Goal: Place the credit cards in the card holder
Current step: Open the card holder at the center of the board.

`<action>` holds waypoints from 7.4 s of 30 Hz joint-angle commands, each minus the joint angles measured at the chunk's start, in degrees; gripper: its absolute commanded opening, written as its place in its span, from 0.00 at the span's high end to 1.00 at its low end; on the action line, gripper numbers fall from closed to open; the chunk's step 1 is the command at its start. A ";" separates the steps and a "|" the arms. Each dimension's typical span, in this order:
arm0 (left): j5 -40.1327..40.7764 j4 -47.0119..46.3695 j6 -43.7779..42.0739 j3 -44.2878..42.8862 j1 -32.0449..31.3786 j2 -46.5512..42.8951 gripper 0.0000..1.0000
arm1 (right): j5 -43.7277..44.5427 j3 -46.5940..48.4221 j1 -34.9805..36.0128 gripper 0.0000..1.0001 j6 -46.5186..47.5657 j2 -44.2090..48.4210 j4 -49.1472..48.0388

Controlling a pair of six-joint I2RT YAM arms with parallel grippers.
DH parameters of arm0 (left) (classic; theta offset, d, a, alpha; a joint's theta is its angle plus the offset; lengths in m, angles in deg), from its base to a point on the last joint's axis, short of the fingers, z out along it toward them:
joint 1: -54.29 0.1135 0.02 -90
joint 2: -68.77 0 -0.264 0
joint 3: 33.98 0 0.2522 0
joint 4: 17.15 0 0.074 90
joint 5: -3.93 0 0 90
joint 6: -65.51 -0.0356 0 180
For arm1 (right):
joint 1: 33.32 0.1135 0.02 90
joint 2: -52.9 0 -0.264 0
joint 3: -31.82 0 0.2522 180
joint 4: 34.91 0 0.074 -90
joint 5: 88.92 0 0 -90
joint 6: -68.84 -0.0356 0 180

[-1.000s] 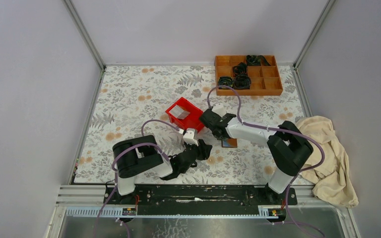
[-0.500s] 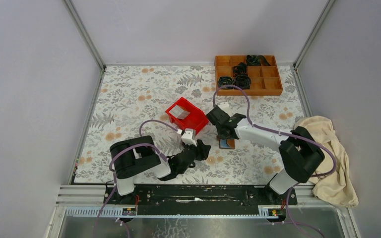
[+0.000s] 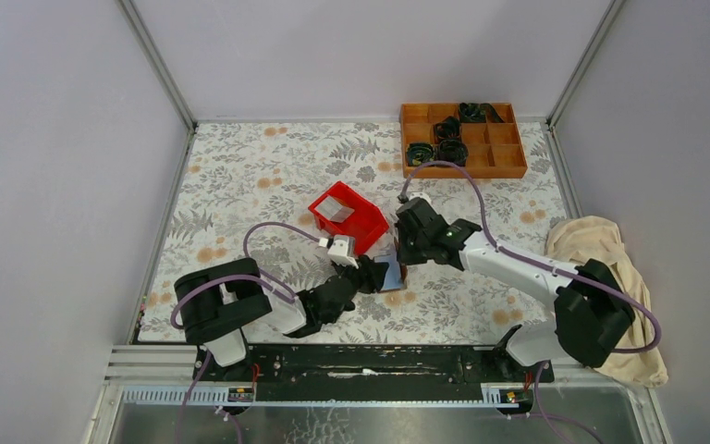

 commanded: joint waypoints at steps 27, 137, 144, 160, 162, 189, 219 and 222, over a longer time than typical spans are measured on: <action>-9.21 -6.54 -3.21 -2.49 -0.56 3.80 0.47 | -22.85 -25.42 -16.89 1.00 -12.33 11.62 -25.48; -5.04 23.12 0.66 -20.33 -4.50 19.33 0.45 | -2.69 -26.23 -20.76 0.90 -9.53 3.97 -21.92; -3.79 22.13 1.03 -18.13 -3.80 17.76 0.44 | -3.38 -26.63 -20.74 0.90 -10.01 2.83 -22.49; -3.92 19.19 4.24 -13.80 -1.81 17.40 0.43 | -4.98 -27.83 -20.75 0.90 -10.25 1.24 -24.00; -4.14 18.37 4.98 -12.85 -1.38 17.22 0.43 | -5.09 -27.92 -20.75 0.90 -10.31 1.53 -24.06; -3.37 15.77 8.79 -4.18 -1.05 7.24 0.43 | -6.38 -24.19 -11.88 0.89 -10.69 -1.21 -25.40; 6.09 35.11 0.65 -7.28 -2.11 -17.96 0.41 | -4.26 -14.81 -9.67 0.79 -4.41 -1.98 -21.62; 6.34 35.79 0.32 -7.65 -2.04 -18.80 0.41 | -4.11 -14.24 -9.67 0.76 -3.68 -1.00 -20.83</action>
